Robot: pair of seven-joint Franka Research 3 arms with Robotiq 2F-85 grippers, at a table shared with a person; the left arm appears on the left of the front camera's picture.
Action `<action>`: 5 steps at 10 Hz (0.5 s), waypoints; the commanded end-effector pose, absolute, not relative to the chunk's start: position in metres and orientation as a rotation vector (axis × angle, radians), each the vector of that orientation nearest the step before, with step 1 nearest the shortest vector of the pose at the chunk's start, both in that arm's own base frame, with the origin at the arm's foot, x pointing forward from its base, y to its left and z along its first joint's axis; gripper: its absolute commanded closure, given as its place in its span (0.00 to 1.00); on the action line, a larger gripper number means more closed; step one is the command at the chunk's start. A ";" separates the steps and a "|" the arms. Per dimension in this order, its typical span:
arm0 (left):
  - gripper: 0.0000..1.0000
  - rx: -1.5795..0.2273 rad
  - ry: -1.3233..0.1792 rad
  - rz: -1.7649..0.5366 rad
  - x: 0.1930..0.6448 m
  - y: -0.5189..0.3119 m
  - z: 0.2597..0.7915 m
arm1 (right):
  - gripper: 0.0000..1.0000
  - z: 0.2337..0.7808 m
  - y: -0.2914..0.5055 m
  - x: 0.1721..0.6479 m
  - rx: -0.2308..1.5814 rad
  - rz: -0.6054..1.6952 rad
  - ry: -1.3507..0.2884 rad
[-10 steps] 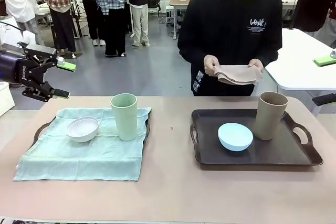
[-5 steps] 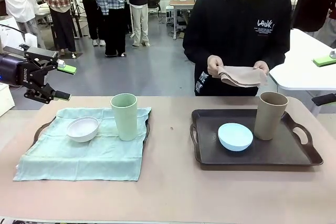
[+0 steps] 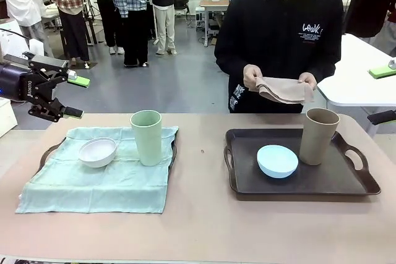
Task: Set up a tray with a mat and arrange the tableware.
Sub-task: Pick up the Picnic Bowl and Reusable plastic cup from the Handle tray in front of the human's position and hold them in the air.
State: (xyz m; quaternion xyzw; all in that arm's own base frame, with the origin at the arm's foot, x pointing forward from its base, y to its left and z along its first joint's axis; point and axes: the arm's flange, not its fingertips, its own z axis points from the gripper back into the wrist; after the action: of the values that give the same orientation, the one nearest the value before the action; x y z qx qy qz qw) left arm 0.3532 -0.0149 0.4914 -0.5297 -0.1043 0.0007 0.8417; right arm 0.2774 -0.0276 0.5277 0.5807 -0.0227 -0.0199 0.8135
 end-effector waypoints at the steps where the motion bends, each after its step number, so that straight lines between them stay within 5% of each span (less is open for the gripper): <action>1: 0.00 -1.142 -0.228 -0.016 0.355 -0.012 0.492 | 0.00 0.529 -0.027 0.277 1.254 -0.028 -0.057; 5: 0.00 -1.142 -0.228 -0.016 0.355 -0.012 0.492 | 0.00 0.529 -0.027 0.277 1.254 -0.028 -0.057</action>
State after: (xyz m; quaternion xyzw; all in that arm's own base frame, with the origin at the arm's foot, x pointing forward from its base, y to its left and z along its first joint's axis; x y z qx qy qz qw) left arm 0.3531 -0.0149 0.4915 -0.5299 -0.1042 0.0006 0.8416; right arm 0.2774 -0.0276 0.5277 0.5807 -0.0227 -0.0199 0.8135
